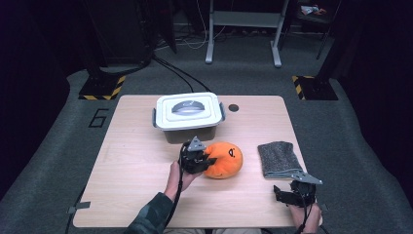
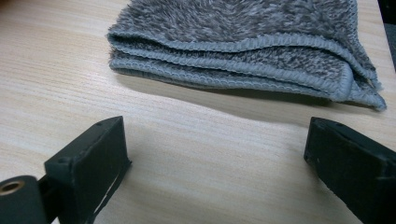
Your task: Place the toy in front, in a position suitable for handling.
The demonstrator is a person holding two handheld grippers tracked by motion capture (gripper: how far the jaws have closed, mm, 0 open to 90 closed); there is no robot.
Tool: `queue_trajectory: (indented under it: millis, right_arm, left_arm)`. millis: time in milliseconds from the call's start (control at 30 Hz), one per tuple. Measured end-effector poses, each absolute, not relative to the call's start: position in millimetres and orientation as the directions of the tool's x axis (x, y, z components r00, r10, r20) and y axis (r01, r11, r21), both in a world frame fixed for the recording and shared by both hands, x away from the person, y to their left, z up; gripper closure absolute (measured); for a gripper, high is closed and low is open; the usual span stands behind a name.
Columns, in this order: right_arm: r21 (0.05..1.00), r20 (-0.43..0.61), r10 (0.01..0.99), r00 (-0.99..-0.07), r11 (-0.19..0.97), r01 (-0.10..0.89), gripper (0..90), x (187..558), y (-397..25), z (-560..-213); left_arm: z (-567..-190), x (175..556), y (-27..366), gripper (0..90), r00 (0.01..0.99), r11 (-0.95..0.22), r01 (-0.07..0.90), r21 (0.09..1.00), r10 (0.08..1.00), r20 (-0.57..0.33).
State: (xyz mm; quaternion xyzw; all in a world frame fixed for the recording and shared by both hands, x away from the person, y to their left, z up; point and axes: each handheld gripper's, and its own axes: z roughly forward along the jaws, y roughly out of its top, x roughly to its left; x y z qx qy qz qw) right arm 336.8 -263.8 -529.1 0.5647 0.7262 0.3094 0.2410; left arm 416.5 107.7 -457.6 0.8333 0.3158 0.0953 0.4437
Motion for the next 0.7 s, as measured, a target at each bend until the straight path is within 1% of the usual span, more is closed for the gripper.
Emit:
queue_trajectory:
  millis: [33,100,133,200,233,267,300,367,467,600,700]
  right_arm:
    - [0.721,0.0,0.969,-0.246,0.171,0.671,4.9,337,-264,-529]
    - [0.721,0.0,0.969,-0.247,0.171,0.671,4.9,337,-264,-529]
    - [0.721,0.0,0.969,-0.246,0.171,0.672,4.9,337,-264,-529]
    - [0.721,0.0,0.969,-0.246,0.171,0.671,4.9,337,-264,-529]
    - [0.721,0.0,0.969,-0.247,0.171,0.671,4.9,337,-264,-529]
    - [0.721,0.0,0.969,-0.247,0.171,0.671,4.9,337,-264,-529]
    - [0.722,0.0,0.969,-0.247,0.171,0.671,4.9,337,-264,-529]
    - [0.721,0.0,0.969,-0.247,0.171,0.671,4.9,337,-264,-529]
    - [0.721,0.001,0.97,-0.243,0.167,0.672,4.9,337,-264,-529]
    - [0.721,0.001,0.97,-0.243,0.168,0.672,4.9,337,-264,-529]
    - [0.722,0.002,0.97,-0.242,0.166,0.672,4.9,337,-263,-529]
  left_arm:
    - [-459,417,105,75.0,0.787,-0.425,0.443,0.789,0.605,-0.116]
    - [-461,418,103,71.0,0.786,-0.423,0.444,0.79,0.607,-0.117]
    - [-460,418,103,66.3,0.782,-0.43,0.442,0.787,0.615,-0.102]
    - [-460,419,104,56.7,0.777,-0.423,0.449,0.787,0.62,-0.11]
    - [-460,420,105,49.7,0.768,-0.413,0.453,0.79,0.631,-0.11]
    - [-460,420,107,44.8,0.762,-0.401,0.459,0.793,0.636,-0.119]
    - [-460,420,108,42.0,0.757,-0.392,0.465,0.794,0.641,-0.127]
    - [-458,419,111,33.2,0.755,-0.395,0.465,0.793,0.644,-0.122]
    - [-455,415,115,25.6,0.753,-0.397,0.457,0.796,0.648,-0.109]
    - [-452,409,120,20.5,0.747,-0.393,0.451,0.801,0.658,-0.097]
    - [-450,404,124,18.4,0.74,-0.399,0.451,0.798,0.668,-0.084]
